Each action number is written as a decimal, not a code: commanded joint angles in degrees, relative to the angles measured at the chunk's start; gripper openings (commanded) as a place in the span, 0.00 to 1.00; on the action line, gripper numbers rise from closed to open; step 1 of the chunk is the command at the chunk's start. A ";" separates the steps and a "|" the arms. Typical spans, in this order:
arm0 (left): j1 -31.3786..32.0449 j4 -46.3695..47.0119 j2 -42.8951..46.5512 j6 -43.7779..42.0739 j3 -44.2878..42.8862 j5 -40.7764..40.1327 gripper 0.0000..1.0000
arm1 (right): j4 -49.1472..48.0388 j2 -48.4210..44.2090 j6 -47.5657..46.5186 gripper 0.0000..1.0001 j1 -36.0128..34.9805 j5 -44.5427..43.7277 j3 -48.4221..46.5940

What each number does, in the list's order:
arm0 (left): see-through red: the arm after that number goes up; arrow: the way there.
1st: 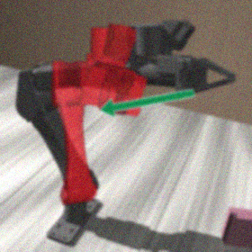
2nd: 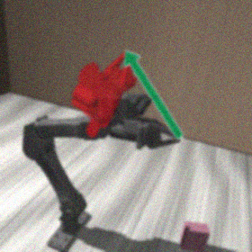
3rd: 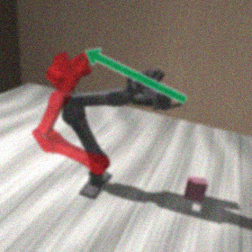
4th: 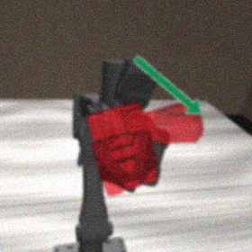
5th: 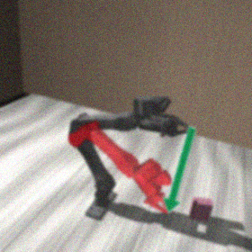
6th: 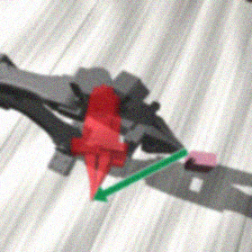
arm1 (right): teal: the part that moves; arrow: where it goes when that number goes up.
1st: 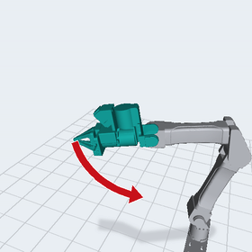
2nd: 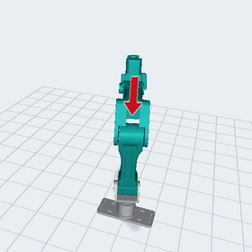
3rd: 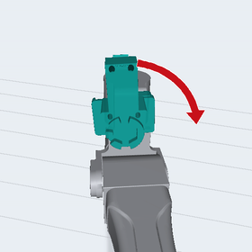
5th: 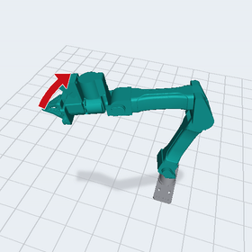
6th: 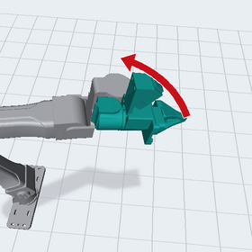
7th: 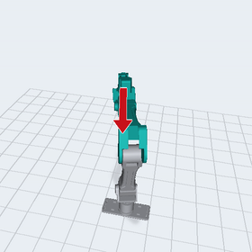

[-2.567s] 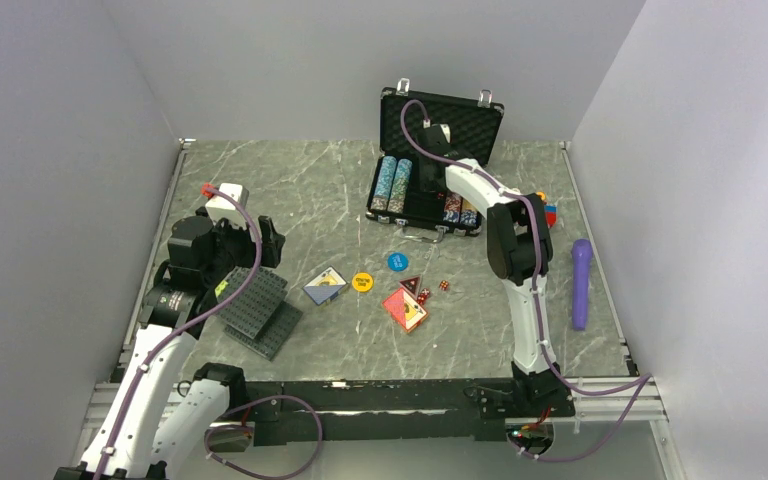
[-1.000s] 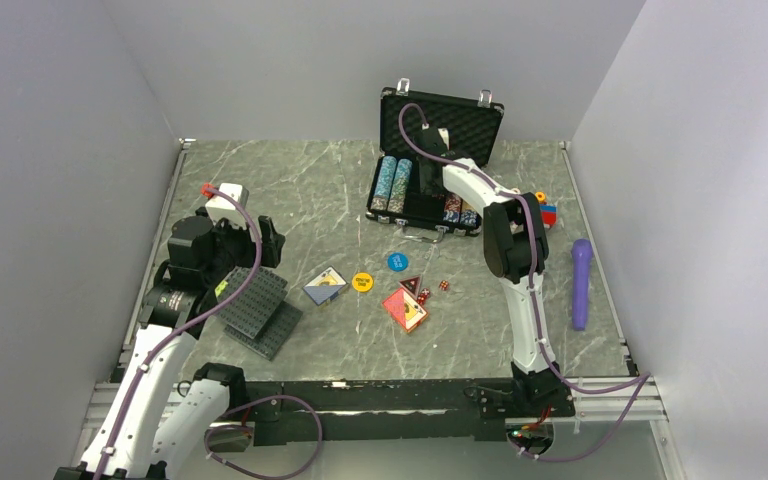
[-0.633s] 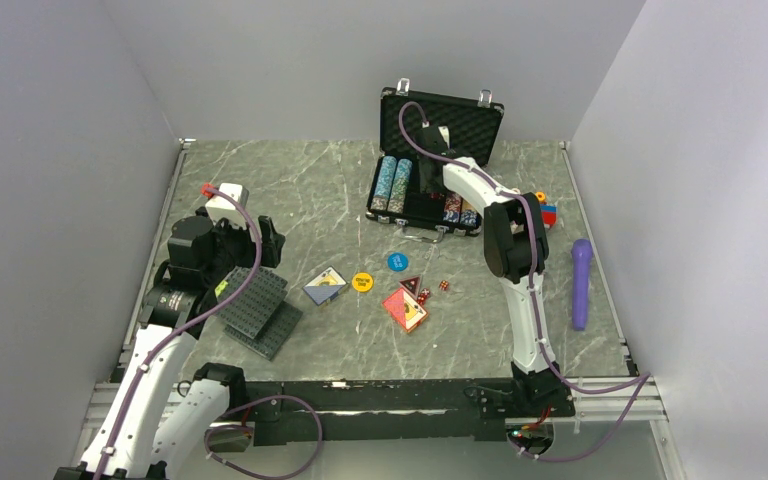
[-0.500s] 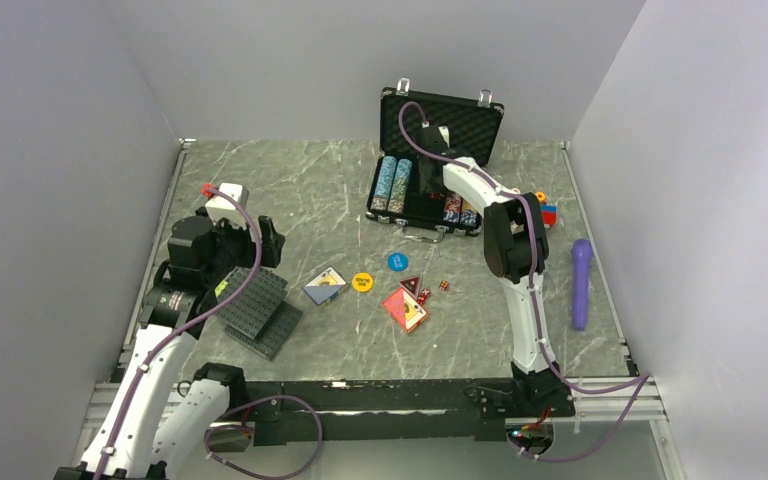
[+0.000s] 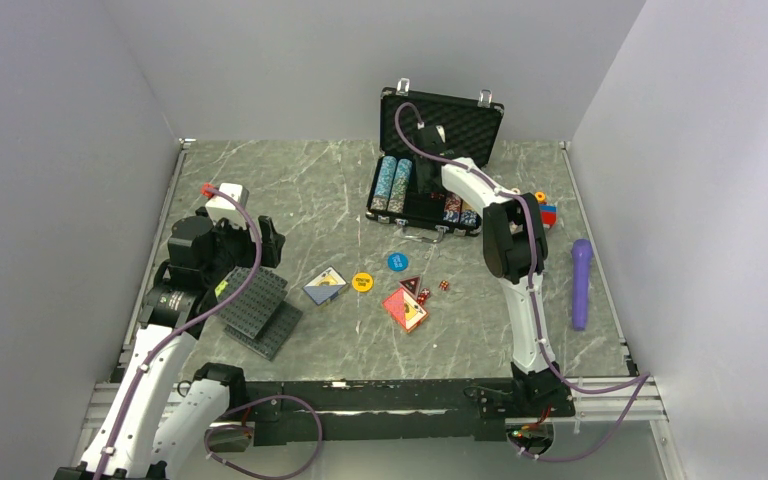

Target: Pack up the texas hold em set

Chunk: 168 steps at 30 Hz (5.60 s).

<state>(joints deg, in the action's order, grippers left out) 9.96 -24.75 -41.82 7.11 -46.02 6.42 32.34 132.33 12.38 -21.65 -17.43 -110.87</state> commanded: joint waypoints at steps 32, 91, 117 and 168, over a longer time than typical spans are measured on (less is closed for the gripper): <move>0.24 1.06 0.22 -0.52 -0.68 0.43 0.99 | 0.46 1.93 -0.26 0.32 -1.11 -3.30 -2.27; 0.24 1.20 0.72 -0.34 -0.65 0.95 0.99 | 13.78 4.84 4.23 0.00 0.05 -3.14 -13.19; 0.24 1.05 0.60 -0.35 -0.65 0.57 0.99 | 14.16 5.89 6.43 0.00 1.49 0.83 -11.23; 0.22 1.63 1.18 -1.31 -0.06 0.22 0.99 | 0.58 -8.69 -2.91 0.79 0.46 6.01 1.80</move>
<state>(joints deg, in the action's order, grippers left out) 9.96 -24.73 -41.80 6.72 -46.00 6.63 38.24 131.85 13.21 -20.88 -12.86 -112.57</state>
